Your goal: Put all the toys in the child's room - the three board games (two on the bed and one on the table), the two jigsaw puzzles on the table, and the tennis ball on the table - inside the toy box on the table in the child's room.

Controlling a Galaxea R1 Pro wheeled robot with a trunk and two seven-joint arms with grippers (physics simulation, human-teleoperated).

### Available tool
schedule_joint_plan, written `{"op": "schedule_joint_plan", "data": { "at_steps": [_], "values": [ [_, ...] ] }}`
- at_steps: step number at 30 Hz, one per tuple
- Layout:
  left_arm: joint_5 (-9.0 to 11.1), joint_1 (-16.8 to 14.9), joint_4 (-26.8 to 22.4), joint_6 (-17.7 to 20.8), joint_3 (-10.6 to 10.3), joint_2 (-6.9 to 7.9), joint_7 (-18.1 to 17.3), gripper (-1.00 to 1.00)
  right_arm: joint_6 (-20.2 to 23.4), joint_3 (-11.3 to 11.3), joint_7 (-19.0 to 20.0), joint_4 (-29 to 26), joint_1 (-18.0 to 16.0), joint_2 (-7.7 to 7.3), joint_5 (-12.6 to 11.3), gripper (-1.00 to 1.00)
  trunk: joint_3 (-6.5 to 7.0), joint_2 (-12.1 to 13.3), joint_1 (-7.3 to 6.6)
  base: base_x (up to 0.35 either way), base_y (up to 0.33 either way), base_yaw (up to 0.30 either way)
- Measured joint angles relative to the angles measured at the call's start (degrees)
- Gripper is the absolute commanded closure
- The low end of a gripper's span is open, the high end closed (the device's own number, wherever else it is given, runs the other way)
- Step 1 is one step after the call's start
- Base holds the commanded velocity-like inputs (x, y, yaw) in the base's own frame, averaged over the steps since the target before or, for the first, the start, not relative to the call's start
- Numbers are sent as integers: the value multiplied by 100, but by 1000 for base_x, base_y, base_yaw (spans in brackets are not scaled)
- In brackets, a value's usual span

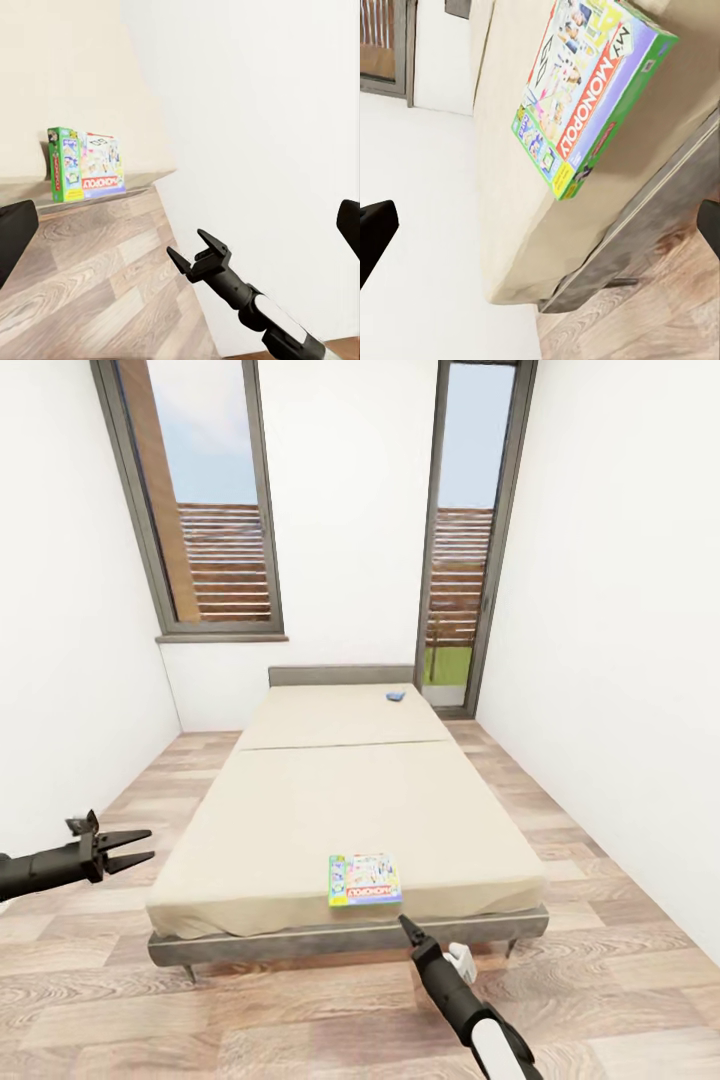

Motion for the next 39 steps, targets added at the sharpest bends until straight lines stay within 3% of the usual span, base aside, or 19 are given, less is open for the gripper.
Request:
{"op": "schedule_joint_plan", "data": {
  "at_steps": [2, 5, 12, 21, 24, 26, 31, 39],
  "values": [
    [2, 27, -377, 255, -39, -147, 0, -100, 51, 7, 117, 6, 0, 0, -284, -100, -36, -80, 44, 0, 0, 0],
    [-6, 143, -794, 473, -92, -401, -1, -100, 220, 35, 261, 9, 0, 0, -524, -100, -90, -200, 110, 0, 0, 0],
    [-4, 393, -1693, 935, -127, -748, 0, -100, 399, 176, 364, -23, 0, 0, -672, -100, -144, -322, 176, 0, 0, 0],
    [8, 605, -2033, 1140, -95, -778, 1, -100, 438, 164, 393, -51, 0, 0, -849, -100, -144, -322, 176, 0, 0, 0],
    [9, 620, -2059, 1153, -91, -779, 1, -100, 445, 131, 396, -32, 0, 0, -1103, -100, -144, -322, 176, 0, 0, 0],
    [7, 628, -2072, 1160, -89, -776, 1, -100, 457, 126, 399, -15, 0, -5, -1455, -100, -180, -401, 220, 0, 0, 0],
    [6, 634, -2083, 1166, -88, -773, 1, -100, 473, 157, 398, -1, 0, -62, -1955, -100, -269, -602, 330, 0, 0, 0],
    [9, 636, -2086, 1173, -87, -771, 1, -100, 488, 119, 400, 7, 0, -110, -2167, -100, -413, -923, 505, 0, 0, 0]
  ]
}}
